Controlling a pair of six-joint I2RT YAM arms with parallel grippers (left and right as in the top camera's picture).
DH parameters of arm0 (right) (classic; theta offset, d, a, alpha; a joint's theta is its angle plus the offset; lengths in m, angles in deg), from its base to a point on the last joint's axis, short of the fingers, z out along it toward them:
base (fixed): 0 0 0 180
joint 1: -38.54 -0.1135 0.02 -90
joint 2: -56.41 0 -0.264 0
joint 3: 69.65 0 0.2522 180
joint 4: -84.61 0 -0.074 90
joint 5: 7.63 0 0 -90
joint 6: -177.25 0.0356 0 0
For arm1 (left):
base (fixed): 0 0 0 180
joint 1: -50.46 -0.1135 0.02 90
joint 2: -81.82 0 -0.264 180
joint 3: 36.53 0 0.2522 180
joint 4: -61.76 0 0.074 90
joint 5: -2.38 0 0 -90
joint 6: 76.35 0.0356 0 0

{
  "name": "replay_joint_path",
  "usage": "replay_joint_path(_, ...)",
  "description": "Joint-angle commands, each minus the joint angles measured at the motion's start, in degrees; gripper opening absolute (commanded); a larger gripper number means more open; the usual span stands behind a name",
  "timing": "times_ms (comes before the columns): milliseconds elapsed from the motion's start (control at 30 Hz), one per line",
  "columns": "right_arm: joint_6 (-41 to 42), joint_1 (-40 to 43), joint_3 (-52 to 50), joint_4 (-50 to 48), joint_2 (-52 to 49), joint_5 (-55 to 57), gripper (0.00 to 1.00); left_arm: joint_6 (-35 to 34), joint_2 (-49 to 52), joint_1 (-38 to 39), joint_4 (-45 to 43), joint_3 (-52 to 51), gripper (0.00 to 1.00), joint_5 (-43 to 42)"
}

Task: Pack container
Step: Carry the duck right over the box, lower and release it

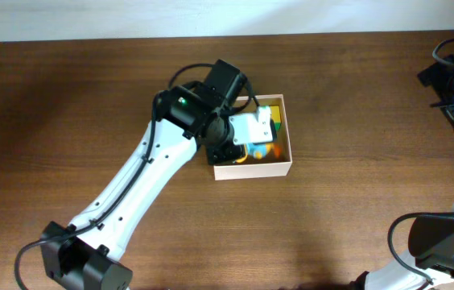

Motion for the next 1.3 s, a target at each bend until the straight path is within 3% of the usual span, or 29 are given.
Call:
replay_joint_path(0,0.4,0.2,0.1,0.0,-0.2,0.1,0.99,16.0,-0.5,-0.1,-0.5,-2.2,0.02,-0.7)
replay_joint_path(133,0.4,0.2,0.1,0.0,-0.2,0.1,0.99,24.3,0.0,-0.1,-3.1,-6.3,0.02,-0.7)
replay_joint_path(233,0.5,0.2,0.1,0.0,-0.2,0.1,0.99,25.1,0.5,-0.1,-6.5,-8.2,0.02,-0.7)
replay_joint_path(900,0.4,0.2,0.1,0.0,-0.2,0.1,0.99,25.5,8.8,-1.6,-13.6,-8.6,0.02,6.3)
replay_joint_path(1267,0.4,0.2,0.1,0.0,-0.2,0.1,0.99,24.0,8.8,-2.3,-10.3,-8.6,0.03,7.4)
